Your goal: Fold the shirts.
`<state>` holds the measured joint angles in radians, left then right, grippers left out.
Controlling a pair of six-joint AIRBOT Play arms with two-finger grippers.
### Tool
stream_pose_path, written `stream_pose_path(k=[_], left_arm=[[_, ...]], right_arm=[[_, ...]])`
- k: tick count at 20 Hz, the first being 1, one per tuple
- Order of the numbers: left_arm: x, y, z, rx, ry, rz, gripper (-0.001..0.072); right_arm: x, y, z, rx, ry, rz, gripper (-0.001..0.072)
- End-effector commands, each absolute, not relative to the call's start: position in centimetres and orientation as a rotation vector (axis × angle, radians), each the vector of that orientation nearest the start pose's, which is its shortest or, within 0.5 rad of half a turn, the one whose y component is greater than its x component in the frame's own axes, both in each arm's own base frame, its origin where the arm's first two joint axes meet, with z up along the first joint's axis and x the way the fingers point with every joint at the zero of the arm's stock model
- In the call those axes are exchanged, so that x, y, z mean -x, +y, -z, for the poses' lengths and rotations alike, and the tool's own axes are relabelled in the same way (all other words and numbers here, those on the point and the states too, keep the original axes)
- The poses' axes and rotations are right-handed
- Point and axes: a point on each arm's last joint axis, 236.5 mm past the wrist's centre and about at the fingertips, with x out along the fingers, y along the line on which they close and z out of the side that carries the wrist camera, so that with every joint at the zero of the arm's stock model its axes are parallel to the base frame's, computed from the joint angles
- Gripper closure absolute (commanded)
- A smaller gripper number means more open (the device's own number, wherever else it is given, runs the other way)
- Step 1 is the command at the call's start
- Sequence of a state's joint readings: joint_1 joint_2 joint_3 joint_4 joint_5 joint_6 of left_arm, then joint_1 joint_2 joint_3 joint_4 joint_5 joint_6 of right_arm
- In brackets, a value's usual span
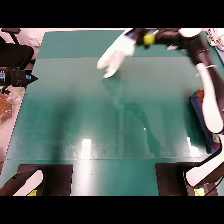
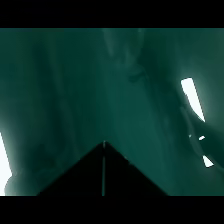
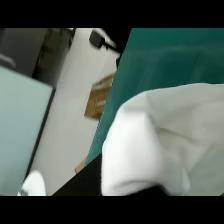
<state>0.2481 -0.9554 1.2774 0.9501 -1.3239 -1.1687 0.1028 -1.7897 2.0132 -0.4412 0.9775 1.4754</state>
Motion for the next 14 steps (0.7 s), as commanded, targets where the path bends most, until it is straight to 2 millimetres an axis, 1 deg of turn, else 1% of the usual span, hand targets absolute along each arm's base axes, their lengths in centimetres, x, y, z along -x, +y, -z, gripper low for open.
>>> stream_pose_path(k=[1, 3, 4, 5, 6, 8, 10, 11, 12, 14], left_arm=[[-34.0, -5.7, -19.4, 0.219, 0.865, 0.448, 0.0682], [-33.3, -6.0, -19.0, 0.247, 0.906, 0.453, 0.0682], [-33.0, -6.1, -18.9, 0.250, 0.920, 0.457, 0.0682], [-32.7, -6.2, -18.7, 0.254, 0.933, 0.461, 0.0682], [-32.5, -6.3, -18.6, 0.265, 0.944, 0.461, 0.0682], [-32.2, -6.6, -18.6, 0.275, 0.958, 0.471, 0.0682], [-32.2, -7.0, -18.9, 0.290, 0.948, 0.488, 0.0682], [-32.2, -7.2, -19.1, 0.296, 0.943, 0.496, 0.0682], [-32.2, -7.3, -19.1, 0.300, 0.942, 0.499, 0.0682], [-32.2, -7.3, -19.2, 0.302, 0.942, 0.499, 0.0682]], right_arm=[[-60.0, 10.3, -28.2, -0.965, 0.500, -0.571, 0.0693], [-60.0, 2.5, -28.1, -0.995, 0.465, -0.462, 0.0693], [-59.3, -1.5, -27.8, -1.017, 0.445, -0.395, 0.0693], [-58.4, -5.1, -27.7, -1.031, 0.425, -0.333, 0.0693], [-57.2, -8.7, -27.6, -1.038, 0.407, -0.271, 0.0693], [-53.9, -14.3, -27.7, -1.052, 0.389, -0.184, 0.0693], [-50.5, -17.7, -27.9, -1.057, 0.396, -0.131, 0.0693], [-48.7, -18.7, -27.9, -1.053, 0.413, -0.107, 0.0694], [-46.7, -19.6, -27.4, -1.045, 0.449, -0.059, 0.0694], [-42.6, -21.1, -25.6, -1.046, 0.549, 0.097, 0.0694]])
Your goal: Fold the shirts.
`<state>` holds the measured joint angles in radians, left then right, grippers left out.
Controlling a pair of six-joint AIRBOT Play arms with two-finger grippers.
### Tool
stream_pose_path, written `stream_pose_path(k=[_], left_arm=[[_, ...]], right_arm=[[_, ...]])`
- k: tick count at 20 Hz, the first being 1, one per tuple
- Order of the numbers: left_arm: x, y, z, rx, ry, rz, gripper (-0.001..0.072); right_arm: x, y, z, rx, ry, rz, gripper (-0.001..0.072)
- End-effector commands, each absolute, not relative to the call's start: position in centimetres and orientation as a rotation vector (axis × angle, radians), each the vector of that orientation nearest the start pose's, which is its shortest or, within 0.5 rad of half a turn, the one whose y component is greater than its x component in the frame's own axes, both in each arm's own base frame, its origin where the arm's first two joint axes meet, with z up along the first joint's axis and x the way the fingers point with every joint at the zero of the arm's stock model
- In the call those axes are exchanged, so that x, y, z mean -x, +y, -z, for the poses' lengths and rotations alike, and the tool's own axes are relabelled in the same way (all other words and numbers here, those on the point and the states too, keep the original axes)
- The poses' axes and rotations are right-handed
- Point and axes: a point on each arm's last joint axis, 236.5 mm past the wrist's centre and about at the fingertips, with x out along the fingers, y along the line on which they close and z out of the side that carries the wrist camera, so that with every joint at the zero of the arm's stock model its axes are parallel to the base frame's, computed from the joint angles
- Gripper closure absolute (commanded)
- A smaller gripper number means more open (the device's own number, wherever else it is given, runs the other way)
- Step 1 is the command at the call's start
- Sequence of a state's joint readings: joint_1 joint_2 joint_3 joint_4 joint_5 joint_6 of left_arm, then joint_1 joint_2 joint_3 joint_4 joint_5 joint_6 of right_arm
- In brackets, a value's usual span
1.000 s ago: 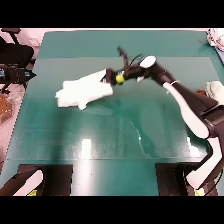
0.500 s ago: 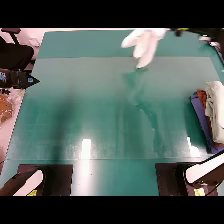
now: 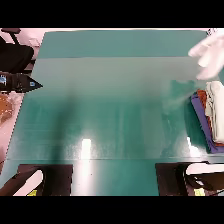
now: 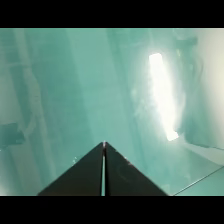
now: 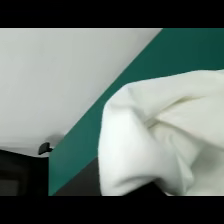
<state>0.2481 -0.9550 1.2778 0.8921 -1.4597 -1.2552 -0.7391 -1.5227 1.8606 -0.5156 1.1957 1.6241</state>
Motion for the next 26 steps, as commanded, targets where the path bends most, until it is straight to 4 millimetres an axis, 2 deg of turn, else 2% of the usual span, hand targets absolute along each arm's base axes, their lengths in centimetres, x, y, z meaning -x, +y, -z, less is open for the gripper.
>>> stream_pose_path(k=[1, 4, 8, 11, 14, 16, 18, 21, 23, 26], left_arm=[[-32.2, -7.3, -19.2, 0.303, 0.942, 0.500, 0.0682], [-32.2, -7.8, -19.5, 0.316, 0.932, 0.517, 0.0682], [-32.2, -8.2, -19.9, 0.330, 0.922, 0.538, 0.0682], [-32.1, -8.3, -19.8, 0.330, 0.930, 0.542, 0.0682], [-32.0, -8.3, -19.8, 0.330, 0.931, 0.543, 0.0682], [-32.0, -8.3, -19.8, 0.330, 0.933, 0.544, 0.0682], [-31.9, -8.4, -19.7, 0.329, 0.937, 0.546, 0.0682], [-31.9, -8.4, -19.7, 0.330, 0.938, 0.546, 0.0682], [-31.9, -8.3, -19.7, 0.329, 0.938, 0.546, 0.0682], [-32.0, -8.3, -19.8, 0.329, 0.931, 0.542, 0.0682]], right_arm=[[-40.6, -21.4, -24.8, -1.031, 0.596, 0.158, 0.0694], [-35.2, -21.7, -22.3, -1.066, 0.708, 0.347, 0.0694], [-27.4, -23.0, -16.0, -0.990, 0.942, 0.653, 0.0694], [-22.8, -23.6, -12.6, -0.938, 1.062, 0.817, 0.0694], [-19.2, -23.8, -10.0, -0.902, 1.158, 0.932, 0.0694], [-17.8, -23.8, -8.3, -0.897, 1.215, 0.973, 0.0694], [-17.5, -23.3, -6.7, -0.909, 1.248, 0.970, 0.0693], [-15.9, -25.0, -5.4, -0.853, 1.255, 1.066, 0.0693], [-15.6, -25.8, -4.9, -0.825, 1.240, 1.097, 0.0693], [-15.7, -26.0, -3.6, -0.837, 1.280, 1.092, 0.0692]])
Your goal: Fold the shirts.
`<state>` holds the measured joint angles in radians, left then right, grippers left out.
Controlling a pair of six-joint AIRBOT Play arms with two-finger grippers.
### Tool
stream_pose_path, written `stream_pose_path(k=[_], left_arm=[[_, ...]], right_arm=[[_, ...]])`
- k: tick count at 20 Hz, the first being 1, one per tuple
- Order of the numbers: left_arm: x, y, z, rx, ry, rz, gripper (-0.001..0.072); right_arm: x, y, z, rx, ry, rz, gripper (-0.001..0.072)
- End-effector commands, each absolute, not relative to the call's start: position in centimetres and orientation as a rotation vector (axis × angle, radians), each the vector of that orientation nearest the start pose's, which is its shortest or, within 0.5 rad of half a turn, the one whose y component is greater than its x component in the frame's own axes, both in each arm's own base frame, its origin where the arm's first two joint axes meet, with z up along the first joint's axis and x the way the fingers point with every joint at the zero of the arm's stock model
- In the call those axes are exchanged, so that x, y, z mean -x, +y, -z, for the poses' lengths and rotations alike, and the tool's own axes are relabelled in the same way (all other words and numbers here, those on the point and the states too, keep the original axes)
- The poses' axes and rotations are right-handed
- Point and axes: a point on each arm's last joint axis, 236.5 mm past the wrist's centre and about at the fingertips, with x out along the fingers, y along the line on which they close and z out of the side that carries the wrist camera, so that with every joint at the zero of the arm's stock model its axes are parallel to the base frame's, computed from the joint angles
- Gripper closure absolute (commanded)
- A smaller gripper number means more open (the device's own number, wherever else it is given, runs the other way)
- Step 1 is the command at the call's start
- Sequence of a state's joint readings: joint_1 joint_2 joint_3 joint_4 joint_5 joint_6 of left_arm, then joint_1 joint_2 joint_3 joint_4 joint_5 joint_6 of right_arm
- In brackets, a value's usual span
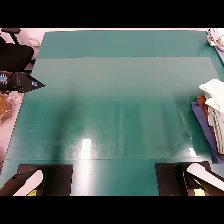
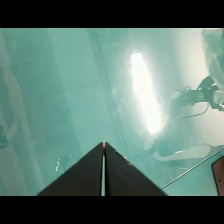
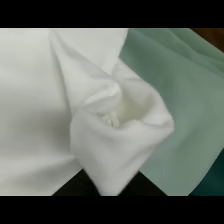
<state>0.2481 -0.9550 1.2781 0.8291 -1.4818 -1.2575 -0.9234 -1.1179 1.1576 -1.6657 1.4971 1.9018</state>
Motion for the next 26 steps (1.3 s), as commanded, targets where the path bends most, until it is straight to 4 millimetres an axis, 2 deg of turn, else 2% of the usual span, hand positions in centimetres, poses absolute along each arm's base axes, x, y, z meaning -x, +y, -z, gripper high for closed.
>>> stream_pose_path(k=[1, 2, 3, 5, 6, 8, 10, 12, 13, 14, 15, 16, 17, 18, 20, 21, 24, 26], left_arm=[[-32.0, -8.3, -19.8, 0.328, 0.930, 0.542, 0.0682], [-32.0, -8.3, -19.8, 0.328, 0.933, 0.544, 0.0682], [-31.9, -8.3, -19.7, 0.328, 0.938, 0.546, 0.0682], [-31.9, -8.3, -19.7, 0.328, 0.938, 0.546, 0.0682], [-31.9, -8.3, -19.7, 0.327, 0.938, 0.546, 0.0682], [-31.9, -8.3, -19.7, 0.327, 0.937, 0.546, 0.0682], [-31.9, -8.3, -19.7, 0.327, 0.935, 0.545, 0.0682], [-32.3, -8.2, -19.9, 0.329, 0.918, 0.536, 0.0682], [-32.6, -8.1, -20.1, 0.331, 0.907, 0.531, 0.0682], [-32.7, -8.2, -20.2, 0.335, 0.899, 0.532, 0.0682], [-32.8, -8.3, -20.4, 0.342, 0.892, 0.538, 0.0682], [-32.9, -8.7, -20.8, 0.358, 0.876, 0.553, 0.0682], [-32.9, -9.4, -21.5, 0.368, 0.851, 0.587, 0.0682], [-32.8, -10.3, -22.4, 0.358, 0.814, 0.646, 0.0682], [-32.5, -12.0, -23.9, 0.358, 0.763, 0.736, 0.0683], [-32.2, -12.8, -24.3, 0.367, 0.757, 0.765, 0.0683], [-31.0, -15.1, -24.3, 0.342, 0.780, 0.839, 0.0683], [-29.7, -17.3, -24.3, 0.314, 0.801, 0.908, 0.0683]], right_arm=[[-15.8, -26.0, -3.2, -0.840, 1.291, 1.090, 0.0692], [-15.8, -26.1, -3.0, -0.842, 1.297, 1.089, 0.0690], [-15.9, -26.3, -2.9, -0.840, 1.293, 1.089, 0.0630], [-15.6, -26.8, -3.1, -0.816, 1.285, 1.111, 0.0053], [-15.3, -26.8, -3.2, -0.823, 1.289, 1.133, 0.0001], [-14.5, -27.0, -4.3, -0.821, 1.284, 1.182, 0.0000], [-14.9, -28.0, -6.8, -0.792, 1.210, 1.199, 0.0000], [-16.7, -29.3, -10.7, -0.754, 1.082, 1.191, 0.0000], [-18.1, -29.9, -13.1, -0.723, 1.008, 1.174, 0.0001], [-20.4, -29.9, -15.7, -0.693, 0.928, 1.114, 0.0005], [-23.2, -29.3, -18.0, -0.665, 0.855, 1.012, 0.0091], [-26.3, -27.9, -20.3, -0.630, 0.791, 0.873, 0.0356], [-30.0, -25.2, -22.7, -0.587, 0.737, 0.686, 0.0690], [-33.0, -21.6, -24.8, -0.552, 0.699, 0.508, 0.0692], [-36.6, -13.6, -27.1, -0.457, 0.711, 0.189, 0.0692], [-37.1, -9.0, -27.1, -0.397, 0.777, 0.022, 0.0691], [-35.5, 4.6, -25.5, -0.274, 0.983, -0.448, 0.0692], [-34.5, 11.6, -24.5, -0.205, 1.020, -0.630, 0.0691]])
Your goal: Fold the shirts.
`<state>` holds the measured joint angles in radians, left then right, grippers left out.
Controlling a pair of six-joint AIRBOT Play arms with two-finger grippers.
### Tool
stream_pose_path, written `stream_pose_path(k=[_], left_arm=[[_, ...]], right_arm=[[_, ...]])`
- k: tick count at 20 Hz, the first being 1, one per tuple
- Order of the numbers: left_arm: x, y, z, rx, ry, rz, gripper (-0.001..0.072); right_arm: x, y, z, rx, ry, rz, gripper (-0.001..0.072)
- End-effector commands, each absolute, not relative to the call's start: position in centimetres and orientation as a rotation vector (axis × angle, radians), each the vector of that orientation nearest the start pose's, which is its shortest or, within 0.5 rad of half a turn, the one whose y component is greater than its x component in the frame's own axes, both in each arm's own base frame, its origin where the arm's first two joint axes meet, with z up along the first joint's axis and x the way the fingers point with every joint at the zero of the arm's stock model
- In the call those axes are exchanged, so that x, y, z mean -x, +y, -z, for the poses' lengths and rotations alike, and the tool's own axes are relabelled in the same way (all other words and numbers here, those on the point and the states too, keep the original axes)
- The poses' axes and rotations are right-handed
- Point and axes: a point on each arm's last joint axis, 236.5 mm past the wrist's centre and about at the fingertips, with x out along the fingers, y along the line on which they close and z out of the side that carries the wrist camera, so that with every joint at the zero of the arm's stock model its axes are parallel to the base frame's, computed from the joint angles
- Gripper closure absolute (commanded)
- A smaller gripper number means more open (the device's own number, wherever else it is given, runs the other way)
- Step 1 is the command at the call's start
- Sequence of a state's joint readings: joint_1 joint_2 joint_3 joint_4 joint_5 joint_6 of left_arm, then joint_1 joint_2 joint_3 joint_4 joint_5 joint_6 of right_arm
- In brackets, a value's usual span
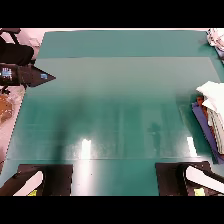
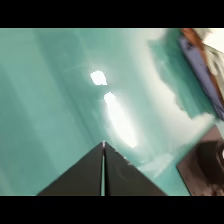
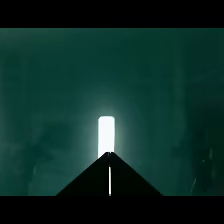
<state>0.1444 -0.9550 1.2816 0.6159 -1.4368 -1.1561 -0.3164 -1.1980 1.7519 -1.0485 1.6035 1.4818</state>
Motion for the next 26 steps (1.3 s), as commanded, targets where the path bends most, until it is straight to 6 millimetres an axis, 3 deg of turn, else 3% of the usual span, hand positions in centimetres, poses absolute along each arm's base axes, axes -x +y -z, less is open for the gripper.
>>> stream_pose_path(k=[1, 4, 6, 9, 14, 26], left_arm=[[-29.1, -18.3, -24.4, 0.303, 0.806, 0.939, 0.0683], [-27.9, -21.5, -24.9, 0.275, 0.790, 1.017, 0.0683], [-27.3, -23.0, -25.1, 0.261, 0.779, 1.053, 0.0683], [-27.6, -23.0, -25.3, 0.265, 0.769, 1.047, 0.0682], [-28.0, -23.3, -26.1, 0.297, 0.736, 1.049, 0.0682], [-28.0, -23.3, -26.2, 0.298, 0.734, 1.049, 0.0682]], right_arm=[[-33.7, 14.5, -23.8, -0.178, 1.038, -0.701, 0.0692], [-31.2, 21.7, -21.5, -0.068, 1.057, -0.895, 0.0692], [-30.1, 23.6, -20.3, -0.051, 1.083, -0.940, 0.0692], [-30.3, 24.4, -20.2, -0.086, 1.072, -0.957, 0.0691], [-29.9, 24.3, -20.0, -0.080, 1.085, -0.962, 0.0691], [-30.0, 24.3, -20.0, -0.081, 1.084, -0.961, 0.0691]])
